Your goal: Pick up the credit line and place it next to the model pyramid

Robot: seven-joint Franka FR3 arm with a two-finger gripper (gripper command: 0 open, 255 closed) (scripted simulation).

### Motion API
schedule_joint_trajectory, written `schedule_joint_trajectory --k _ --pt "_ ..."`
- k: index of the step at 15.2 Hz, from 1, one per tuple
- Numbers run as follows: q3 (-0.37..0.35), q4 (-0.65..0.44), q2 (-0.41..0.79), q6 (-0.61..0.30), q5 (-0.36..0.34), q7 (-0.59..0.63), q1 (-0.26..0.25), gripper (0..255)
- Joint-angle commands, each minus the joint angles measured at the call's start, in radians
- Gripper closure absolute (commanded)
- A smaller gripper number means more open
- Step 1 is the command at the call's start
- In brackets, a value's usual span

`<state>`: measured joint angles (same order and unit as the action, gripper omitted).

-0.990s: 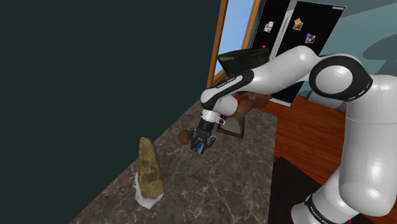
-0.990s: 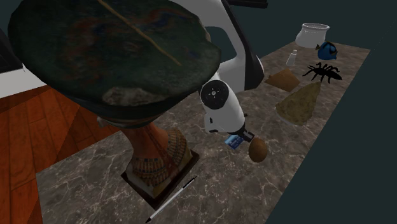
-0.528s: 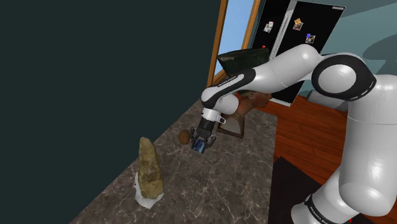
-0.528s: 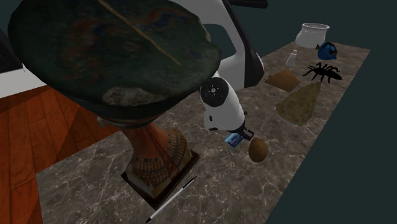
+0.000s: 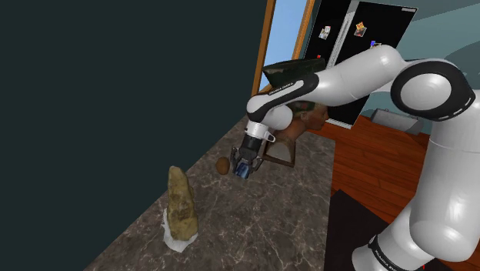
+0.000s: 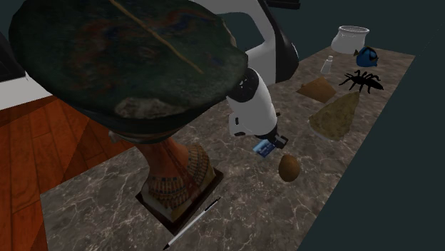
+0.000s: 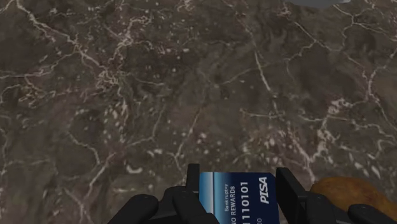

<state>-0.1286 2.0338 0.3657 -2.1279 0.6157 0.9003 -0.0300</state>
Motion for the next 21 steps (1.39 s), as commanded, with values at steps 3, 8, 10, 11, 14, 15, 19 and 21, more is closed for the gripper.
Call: schedule_joint_trajectory --k 3,8,10,11,14,15,19,21 --pt "0.003 -0.007 -0.036 0.039 -0.01 0.024 0.002 255" --pt "0.005 -0.017 -0.079 0.086 -0.022 0.052 0.004 255" --pt "0.006 -0.023 -0.095 0.106 -0.026 0.063 0.005 255" --pt "0.006 -0.026 -0.103 0.115 -0.028 0.069 0.005 255" --pt "0.008 -0.037 -0.126 0.145 -0.034 0.086 0.007 255" --pt "0.008 -0.041 -0.133 0.155 -0.036 0.091 0.008 255" --pt "0.01 -0.059 -0.16 0.195 -0.043 0.114 0.01 255" --pt "0.01 -0.068 -0.171 0.213 -0.046 0.123 0.011 255"
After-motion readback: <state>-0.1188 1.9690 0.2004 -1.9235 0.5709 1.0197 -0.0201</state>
